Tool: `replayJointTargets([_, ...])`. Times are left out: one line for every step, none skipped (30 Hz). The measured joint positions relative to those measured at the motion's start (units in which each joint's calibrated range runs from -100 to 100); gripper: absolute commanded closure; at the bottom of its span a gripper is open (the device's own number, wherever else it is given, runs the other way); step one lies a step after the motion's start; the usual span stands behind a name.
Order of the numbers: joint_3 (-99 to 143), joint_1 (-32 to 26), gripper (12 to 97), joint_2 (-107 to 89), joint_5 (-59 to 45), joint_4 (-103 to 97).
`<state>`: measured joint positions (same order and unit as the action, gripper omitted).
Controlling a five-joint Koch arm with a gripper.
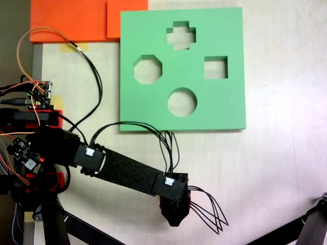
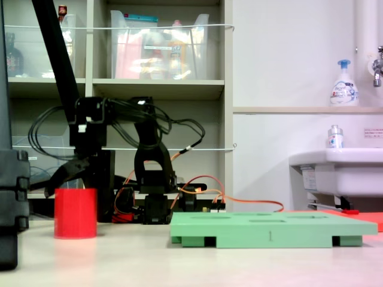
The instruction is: Put the octagonal pillar block into the corresponding hole
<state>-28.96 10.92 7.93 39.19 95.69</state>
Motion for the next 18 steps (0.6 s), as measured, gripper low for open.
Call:
replayJointTargets([0.1, 0.05, 54.6, -0.14, -0.05, 0.0])
replayJointTargets([0.2, 0.05, 59.1, -0.14, -0.05, 0.0])
replayJointTargets([0.88, 0.1, 62.8, -0.41, -0.05, 0.0])
replayJointTargets([1.67, 0.15, 65.6, -0.55, -0.05, 0.0])
replayJointTargets([1.96, 0.29, 67.3, -0.41, -0.05, 0.0])
replayJointTargets([1.96, 0.29, 67.4, -0.55, -0.05, 0.0])
replayJointTargets([2.25, 0.29, 68.5, -0.82, 0.0, 0.0])
replayJointTargets([2.65, 0.24, 69.8, -0.82, -0.05, 0.0])
replayJointTargets([2.65, 0.29, 70.5, -0.96, -0.05, 0.0])
replayJointTargets([2.74, 0.29, 70.5, -0.96, -0.05, 0.0])
replayJointTargets([2.74, 0.29, 70.5, -0.96, 0.0, 0.0])
replayJointTargets([2.74, 0.29, 70.5, -1.09, 0.0, 0.0])
replayJointTargets([2.74, 0.29, 70.5, -1.5, 0.0, 0.0])
replayJointTargets([2.84, 0.24, 70.6, -2.19, 0.0, 0.0])
replayJointTargets([3.04, 0.2, 70.5, -3.15, 0.1, 0.0])
replayJointTargets([3.43, 0.2, 70.6, -4.24, 0.15, 0.0])
replayJointTargets([4.02, 0.2, 70.6, -5.34, 0.24, 0.0])
replayJointTargets([4.51, 0.15, 70.6, -6.29, 0.34, 0.0])
